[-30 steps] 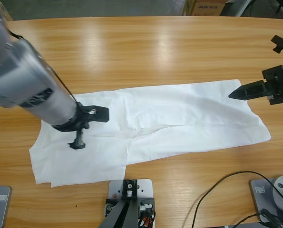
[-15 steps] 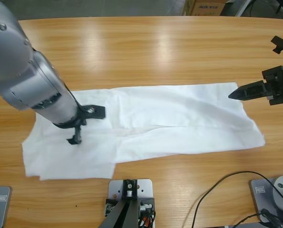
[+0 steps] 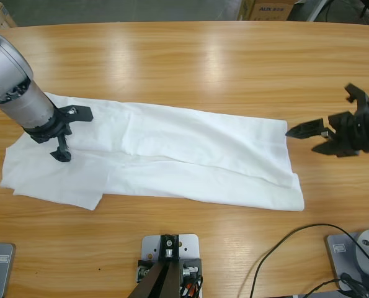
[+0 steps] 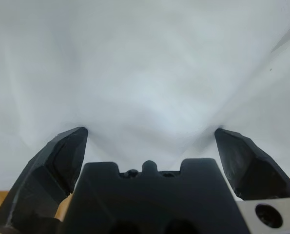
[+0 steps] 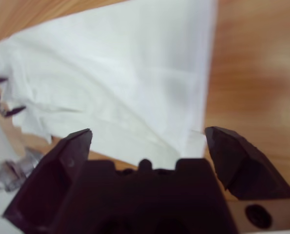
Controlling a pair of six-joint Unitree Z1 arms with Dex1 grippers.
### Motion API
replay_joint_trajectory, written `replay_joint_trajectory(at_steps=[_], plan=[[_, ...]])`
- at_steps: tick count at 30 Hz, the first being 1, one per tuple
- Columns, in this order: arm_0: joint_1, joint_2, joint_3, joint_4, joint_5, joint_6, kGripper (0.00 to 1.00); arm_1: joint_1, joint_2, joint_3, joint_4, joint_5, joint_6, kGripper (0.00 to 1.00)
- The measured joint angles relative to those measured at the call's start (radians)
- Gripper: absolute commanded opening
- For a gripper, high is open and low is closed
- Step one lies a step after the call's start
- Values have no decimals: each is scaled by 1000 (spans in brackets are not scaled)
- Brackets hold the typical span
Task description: Fold clothes
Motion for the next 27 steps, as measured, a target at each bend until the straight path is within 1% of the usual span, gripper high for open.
replay_joint_trajectory(at_steps=[3, 5, 7, 9, 11, 13, 16, 19, 21, 24, 25, 27], plan=[[20, -1, 0, 0, -19, 0, 1000, 4, -93, 55, -18, -79, 174, 912], [31, -2, 0, 0, -43, -3, 1000, 43, -154, 65, -21, -134, 308, 907], [40, -6, 0, -1, -66, -12, 1000, 127, -191, 79, -40, -175, 437, 879], [47, -11, 0, -4, -76, -17, 1000, 235, -207, 100, -68, -215, 552, 874], [67, -15, 1, -5, -81, -19, 1000, 333, -211, 123, -97, -249, 656, 876], [97, -16, 1, -6, -82, -19, 1000, 407, -211, 139, -112, -294, 746, 885], [123, -18, 1, -7, -82, -19, 1000, 478, -199, 150, -118, -369, 866, 882], [128, -19, 1, -7, -82, -19, 1000, 536, -123, 161, -151, -411, 1006, 881], [129, -23, 5, -7, -82, -19, 1000, 572, -61, 197, -223, -416, 1070, 881], [130, -31, 8, -7, -85, -19, 1000, 591, -9, 235, -291, -424, 1108, 876], [130, -34, 9, -7, -86, -19, 1000, 594, -2, 240, -296, -437, 1113, 873], [130, -37, 12, -7, -87, -19, 1000, 598, 2, 244, -292, -495, 1118, 866]])
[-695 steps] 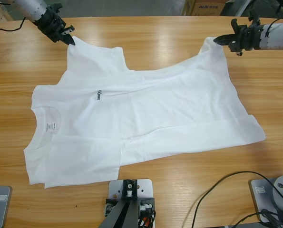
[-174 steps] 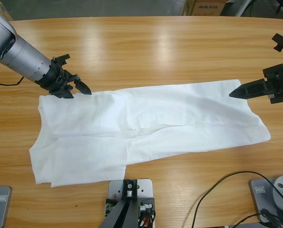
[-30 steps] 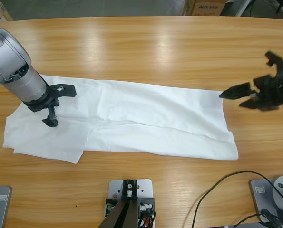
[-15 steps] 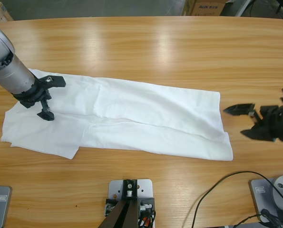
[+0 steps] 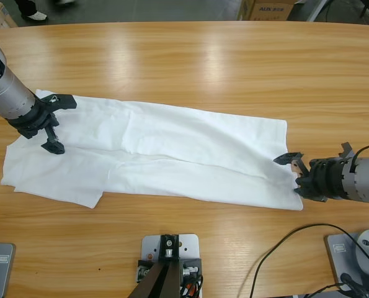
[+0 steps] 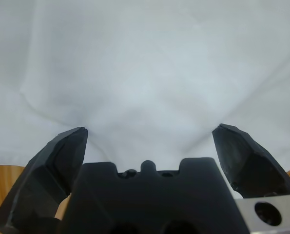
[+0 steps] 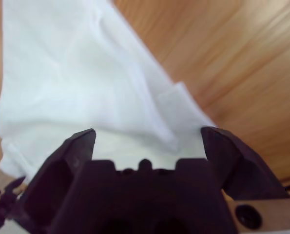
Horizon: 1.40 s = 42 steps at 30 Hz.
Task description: Fold clothes
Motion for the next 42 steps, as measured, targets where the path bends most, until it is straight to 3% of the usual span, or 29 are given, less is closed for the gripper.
replay_joint_trajectory(at_steps=[4, 9, 17, 24, 28, 33, 42], plan=[[-1, 0, 7, 0, -1, 0, 1000, 1, -65, -51, 180, -94, -96, 863], [-11, 0, 8, 0, -1, 0, 1000, 1, -135, -109, 260, -83, -187, 862], [-22, -11, 18, 0, -1, 0, 1000, -1, -86, -37, 80, 12, -190, 860], [-51, -29, 26, 0, -1, -2, 1000, -27, -17, -1, 24, 20, -198, 859], [-58, -29, 26, 0, -1, -6, 1000, -46, 0, 4, 0, 28, -210, 747], [-61, -29, 26, 0, -1, -8, 1000, -75, 48, 49, -149, 82, -212, 743], [-62, -29, 26, 0, -1, -8, 1000, -87, 66, 78, -242, 99, -224, 743]])
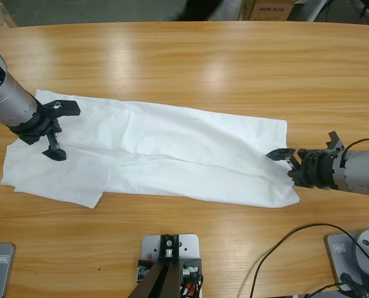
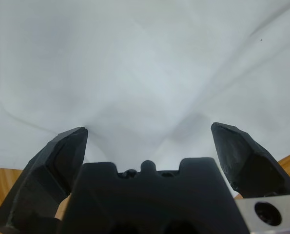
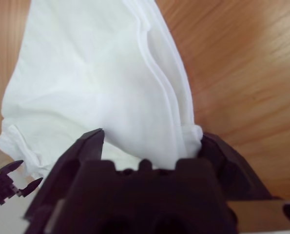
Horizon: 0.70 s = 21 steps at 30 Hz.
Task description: Fold clothes
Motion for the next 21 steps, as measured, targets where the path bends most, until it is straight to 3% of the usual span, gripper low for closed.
replay_joint_trajectory(at_steps=[4, 6, 8, 15, 21], plan=[[-6, 0, 0, 0, 0, 0, 1000, -3, 2, 3, -13, -6, -21, 694], [-10, 0, 0, 0, 0, 0, 1000, -4, 2, 3, -14, -12, -34, 449], [-13, 0, 0, 0, 0, -2, 1000, -4, 2, 3, -14, -25, -52, 325], [-21, 0, 1, 0, 0, -8, 1000, -19, 16, 10, -18, -26, -85, 314], [-25, 0, 1, 0, 0, -15, 1000, -58, 30, 19, -42, 3, -128, 5]])
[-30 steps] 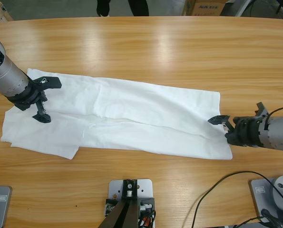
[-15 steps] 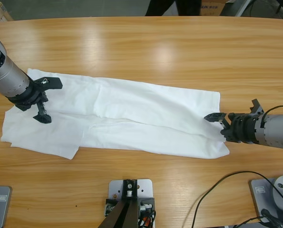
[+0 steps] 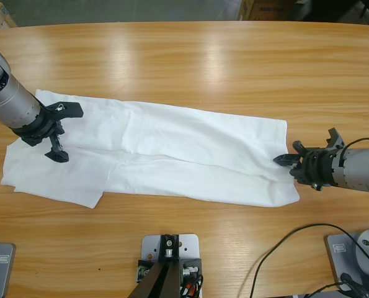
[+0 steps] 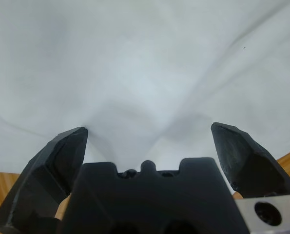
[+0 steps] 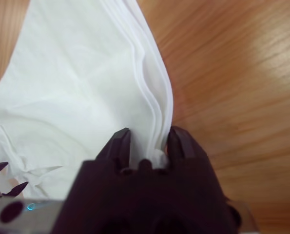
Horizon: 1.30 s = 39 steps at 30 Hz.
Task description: Fold clothes
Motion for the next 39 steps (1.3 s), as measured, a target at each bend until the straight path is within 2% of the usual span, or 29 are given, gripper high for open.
replay_joint_trajectory(at_steps=[15, 18, 22, 27, 31, 34, 39], plan=[[-19, 0, 0, 0, 0, -23, 1000, -66, 8, -9, -21, 56, -174, 0], [-22, 0, 0, 0, 0, -23, 1000, -76, 0, -56, 76, 56, -272, 0], [-28, 0, 1, 0, 0, -23, 1000, -164, -7, -139, 205, 65, -469, 0], [-44, 0, 3, 0, 0, -25, 1000, -234, 40, -171, 245, 159, -624, 0], [-69, 0, 6, 0, -2, -30, 996, -291, 75, -209, 283, 186, -689, 0], [-84, 0, 11, 0, -15, -41, 993, -364, 86, -284, 388, 164, -757, 0], [-89, -10, 13, 0, -29, -65, 991, -491, 85, -431, 582, 44, -888, 0]])
